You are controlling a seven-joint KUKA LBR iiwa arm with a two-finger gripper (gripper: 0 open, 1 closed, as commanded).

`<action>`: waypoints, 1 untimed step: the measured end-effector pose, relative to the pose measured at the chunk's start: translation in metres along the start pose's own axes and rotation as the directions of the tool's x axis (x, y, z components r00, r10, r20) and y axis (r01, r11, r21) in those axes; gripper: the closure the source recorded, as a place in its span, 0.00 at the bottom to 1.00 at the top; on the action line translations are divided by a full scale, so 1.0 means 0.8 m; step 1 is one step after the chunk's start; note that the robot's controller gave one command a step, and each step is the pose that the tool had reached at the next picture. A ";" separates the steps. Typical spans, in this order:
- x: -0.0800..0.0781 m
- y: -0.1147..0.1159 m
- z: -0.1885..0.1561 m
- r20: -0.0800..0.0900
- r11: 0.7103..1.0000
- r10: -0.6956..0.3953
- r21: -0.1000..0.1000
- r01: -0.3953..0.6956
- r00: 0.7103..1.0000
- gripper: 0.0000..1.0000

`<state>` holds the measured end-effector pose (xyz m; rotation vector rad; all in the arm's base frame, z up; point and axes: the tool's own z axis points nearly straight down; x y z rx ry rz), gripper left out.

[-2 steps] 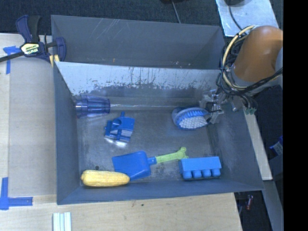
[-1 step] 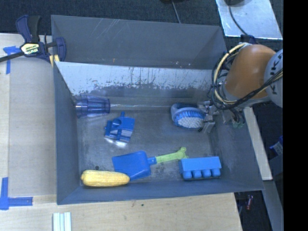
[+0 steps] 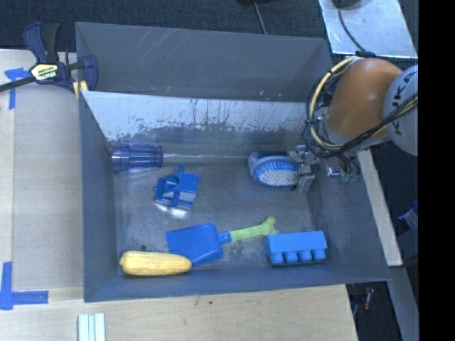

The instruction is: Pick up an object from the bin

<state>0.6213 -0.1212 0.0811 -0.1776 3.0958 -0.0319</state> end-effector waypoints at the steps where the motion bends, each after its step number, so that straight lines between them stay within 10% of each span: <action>1: 0.012 -0.013 -0.002 0.015 0.999 0.053 -0.007 -0.053 0.998 1.00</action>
Offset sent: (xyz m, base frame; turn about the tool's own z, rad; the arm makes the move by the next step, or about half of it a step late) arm -0.0255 -0.0125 0.1463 -0.0220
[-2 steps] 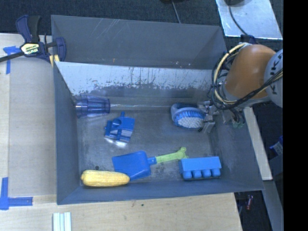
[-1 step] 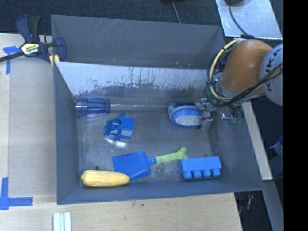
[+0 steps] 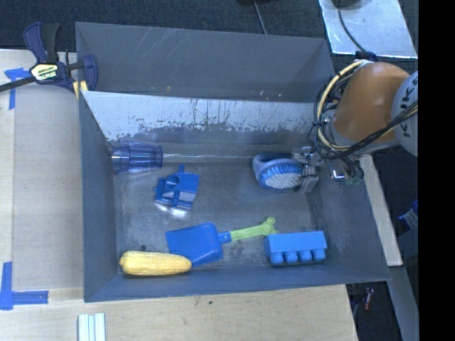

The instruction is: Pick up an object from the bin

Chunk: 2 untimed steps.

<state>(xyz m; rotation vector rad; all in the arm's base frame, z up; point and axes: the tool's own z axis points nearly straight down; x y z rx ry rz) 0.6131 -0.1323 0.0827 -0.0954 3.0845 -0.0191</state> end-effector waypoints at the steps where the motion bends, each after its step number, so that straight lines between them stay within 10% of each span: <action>1: 0.009 -0.003 -0.117 -0.011 0.999 -0.045 0.002 0.045 0.999 1.00; 2: -0.006 -0.008 -0.138 0.000 1.000 0.009 0.001 -0.009 1.000 1.00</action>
Offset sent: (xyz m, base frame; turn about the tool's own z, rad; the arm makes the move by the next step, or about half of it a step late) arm -0.0011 -0.0041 0.1108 0.0085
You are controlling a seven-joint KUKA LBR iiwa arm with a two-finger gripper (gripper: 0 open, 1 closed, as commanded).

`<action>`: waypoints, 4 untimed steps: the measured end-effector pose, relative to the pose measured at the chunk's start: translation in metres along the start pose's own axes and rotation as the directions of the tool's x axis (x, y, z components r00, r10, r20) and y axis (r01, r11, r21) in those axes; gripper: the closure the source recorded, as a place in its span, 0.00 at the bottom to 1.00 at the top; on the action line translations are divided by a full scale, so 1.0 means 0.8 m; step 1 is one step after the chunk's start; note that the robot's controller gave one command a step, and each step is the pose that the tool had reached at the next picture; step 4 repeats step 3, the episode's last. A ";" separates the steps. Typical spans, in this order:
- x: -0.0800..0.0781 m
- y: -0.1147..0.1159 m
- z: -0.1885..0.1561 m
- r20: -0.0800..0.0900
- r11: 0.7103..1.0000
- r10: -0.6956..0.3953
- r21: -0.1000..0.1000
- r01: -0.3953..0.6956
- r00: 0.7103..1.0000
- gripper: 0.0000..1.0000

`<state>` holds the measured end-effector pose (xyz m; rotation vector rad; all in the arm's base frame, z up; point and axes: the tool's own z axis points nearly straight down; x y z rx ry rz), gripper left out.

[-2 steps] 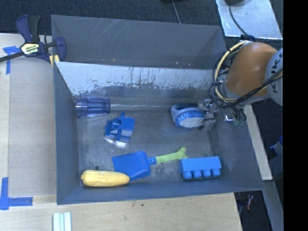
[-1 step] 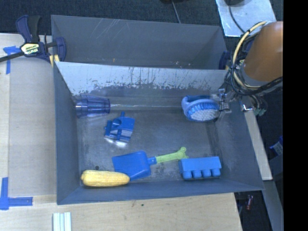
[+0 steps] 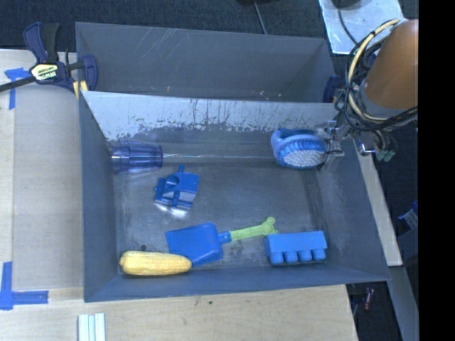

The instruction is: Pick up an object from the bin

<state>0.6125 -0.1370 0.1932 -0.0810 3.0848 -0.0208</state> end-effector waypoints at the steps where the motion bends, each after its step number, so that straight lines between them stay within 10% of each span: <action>1: 0.004 0.026 0.031 0.000 1.000 -0.024 0.001 0.024 1.000 1.00; 4: -0.010 0.043 0.122 -0.010 1.000 -0.016 0.001 0.016 1.000 1.00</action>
Offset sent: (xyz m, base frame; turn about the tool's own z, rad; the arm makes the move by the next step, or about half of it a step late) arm 0.0046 0.0244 -0.0515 -0.0018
